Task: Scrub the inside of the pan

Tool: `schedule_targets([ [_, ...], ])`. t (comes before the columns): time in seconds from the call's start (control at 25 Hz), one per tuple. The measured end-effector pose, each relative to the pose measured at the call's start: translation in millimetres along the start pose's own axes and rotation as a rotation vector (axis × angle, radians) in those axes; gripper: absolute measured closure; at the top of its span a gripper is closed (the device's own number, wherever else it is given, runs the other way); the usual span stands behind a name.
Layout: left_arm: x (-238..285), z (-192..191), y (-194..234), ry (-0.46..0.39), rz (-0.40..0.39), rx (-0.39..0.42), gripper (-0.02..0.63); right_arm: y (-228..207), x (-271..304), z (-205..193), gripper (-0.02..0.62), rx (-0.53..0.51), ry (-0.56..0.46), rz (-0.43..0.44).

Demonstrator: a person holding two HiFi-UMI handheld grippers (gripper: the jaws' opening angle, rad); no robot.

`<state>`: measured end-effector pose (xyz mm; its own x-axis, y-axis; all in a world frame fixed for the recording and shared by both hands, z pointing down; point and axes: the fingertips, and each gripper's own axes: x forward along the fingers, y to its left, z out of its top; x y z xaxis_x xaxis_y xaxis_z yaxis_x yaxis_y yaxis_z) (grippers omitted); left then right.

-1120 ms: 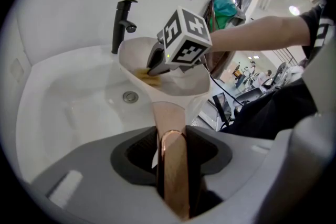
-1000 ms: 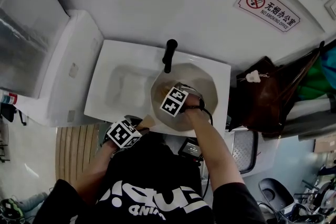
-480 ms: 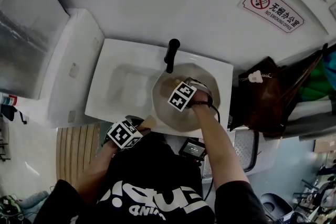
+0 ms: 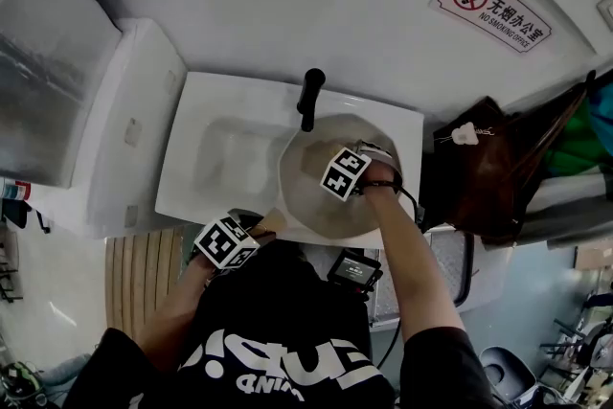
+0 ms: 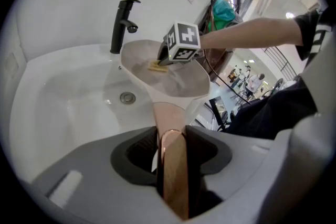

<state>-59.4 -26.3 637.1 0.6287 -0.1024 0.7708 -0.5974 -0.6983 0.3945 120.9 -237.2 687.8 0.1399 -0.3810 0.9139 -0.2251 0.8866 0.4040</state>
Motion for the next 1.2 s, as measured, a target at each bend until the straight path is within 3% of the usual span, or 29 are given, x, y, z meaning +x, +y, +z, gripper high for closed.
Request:
schedule_targets([
  [0.4,0.0,0.4,0.9,-0.001,-0.015,-0.001,0.442,11.3,-4.1,-34.6,0.558,0.014,0.062,0.049],
  [0.6,-0.4,2.9,0.9,-0.006,-0.021,0.003,0.441,26.8,-9.3,-46.3,0.558,0.055,0.046,0.099],
  [0.8,-0.7,3.5,1.2,-0.008,-0.023,0.004,0.44,47.1,-16.1,-47.6,0.558,0.031,0.032,0.139],
  [1.2,1.5,5.7,4.9,0.013,0.009,0.03,0.442,102.7,-32.5,-13.6,0.558,0.031,-0.089,0.34],
])
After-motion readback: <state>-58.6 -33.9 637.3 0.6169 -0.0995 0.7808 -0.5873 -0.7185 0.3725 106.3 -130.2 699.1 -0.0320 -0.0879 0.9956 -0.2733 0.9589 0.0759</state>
